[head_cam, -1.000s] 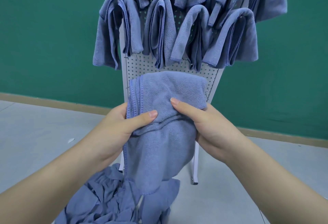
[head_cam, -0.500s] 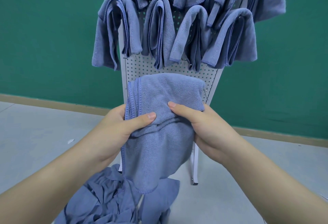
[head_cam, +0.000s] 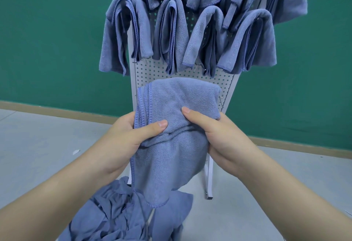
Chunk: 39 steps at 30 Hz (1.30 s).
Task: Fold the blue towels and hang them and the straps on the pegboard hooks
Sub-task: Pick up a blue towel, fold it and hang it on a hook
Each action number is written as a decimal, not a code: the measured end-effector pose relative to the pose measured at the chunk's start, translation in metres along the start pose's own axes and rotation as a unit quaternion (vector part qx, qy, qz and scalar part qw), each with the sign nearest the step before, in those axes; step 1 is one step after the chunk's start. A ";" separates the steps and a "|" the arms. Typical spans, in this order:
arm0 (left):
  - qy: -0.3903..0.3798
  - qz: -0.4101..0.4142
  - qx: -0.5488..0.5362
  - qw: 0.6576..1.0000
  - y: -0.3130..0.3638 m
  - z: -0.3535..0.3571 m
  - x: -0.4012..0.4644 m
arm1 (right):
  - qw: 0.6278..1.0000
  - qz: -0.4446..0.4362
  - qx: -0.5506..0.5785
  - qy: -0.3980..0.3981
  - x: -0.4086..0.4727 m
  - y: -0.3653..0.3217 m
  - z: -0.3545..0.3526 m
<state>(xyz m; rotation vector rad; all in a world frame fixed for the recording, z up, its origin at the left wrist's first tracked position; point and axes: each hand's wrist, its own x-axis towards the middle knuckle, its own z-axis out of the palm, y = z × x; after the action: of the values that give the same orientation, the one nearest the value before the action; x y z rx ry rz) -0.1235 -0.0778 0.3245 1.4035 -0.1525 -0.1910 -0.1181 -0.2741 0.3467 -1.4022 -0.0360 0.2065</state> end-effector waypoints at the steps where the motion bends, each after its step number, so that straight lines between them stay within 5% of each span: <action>1: 0.004 0.002 0.000 1.000 0.000 0.000 0.000 | 1.000 -0.001 0.006 -0.002 0.000 0.000 0.001; 39: 0.009 0.002 0.034 0.999 0.000 -0.001 -0.001 | 0.998 0.033 -0.032 0.044 0.005 0.002 0.001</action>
<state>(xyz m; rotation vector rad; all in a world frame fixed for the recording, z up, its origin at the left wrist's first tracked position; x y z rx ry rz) -0.1241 -0.0768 0.3248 1.4723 -0.1488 -0.1715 -0.1133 -0.2715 0.3441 -1.4767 0.0766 0.1989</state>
